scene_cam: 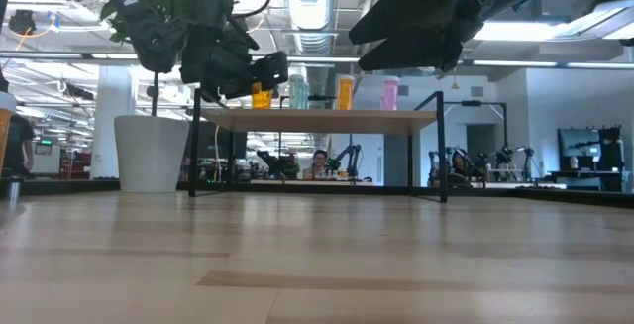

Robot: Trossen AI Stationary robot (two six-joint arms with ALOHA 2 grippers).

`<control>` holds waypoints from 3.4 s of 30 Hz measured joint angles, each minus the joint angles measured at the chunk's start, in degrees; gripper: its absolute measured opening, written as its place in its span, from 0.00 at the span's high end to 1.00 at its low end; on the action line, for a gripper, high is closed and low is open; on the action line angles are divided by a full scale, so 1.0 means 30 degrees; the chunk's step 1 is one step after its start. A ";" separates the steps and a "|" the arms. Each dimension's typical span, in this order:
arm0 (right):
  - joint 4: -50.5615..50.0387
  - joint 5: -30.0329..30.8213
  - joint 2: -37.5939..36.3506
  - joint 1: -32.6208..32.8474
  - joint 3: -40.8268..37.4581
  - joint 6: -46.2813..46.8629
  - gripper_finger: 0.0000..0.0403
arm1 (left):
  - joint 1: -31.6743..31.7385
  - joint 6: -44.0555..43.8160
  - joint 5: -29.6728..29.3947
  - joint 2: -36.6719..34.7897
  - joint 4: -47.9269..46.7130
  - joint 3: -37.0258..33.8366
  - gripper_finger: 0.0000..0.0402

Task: Pick and place medicine bottles onto shelf by color
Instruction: Put the top large orange pill bottle on the shelf, then put the large orange pill bottle on the shelf aligned with the other large orange pill bottle

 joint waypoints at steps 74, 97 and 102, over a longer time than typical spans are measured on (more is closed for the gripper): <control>0.0124 -0.0036 0.0007 0.0117 0.0021 0.0006 0.30 | -0.8085 0.2709 0.3332 -1.0989 -0.8703 -0.0088 0.33; -0.0022 -0.0022 0.0007 0.0117 0.0021 -0.0016 0.30 | -1.6148 0.2079 0.8386 -1.1118 -1.5587 -0.0087 0.33; -0.0015 -0.0022 0.0007 0.0117 0.0021 -0.0009 0.30 | -1.7890 0.0048 0.9026 -1.0936 -1.8009 -0.0073 0.33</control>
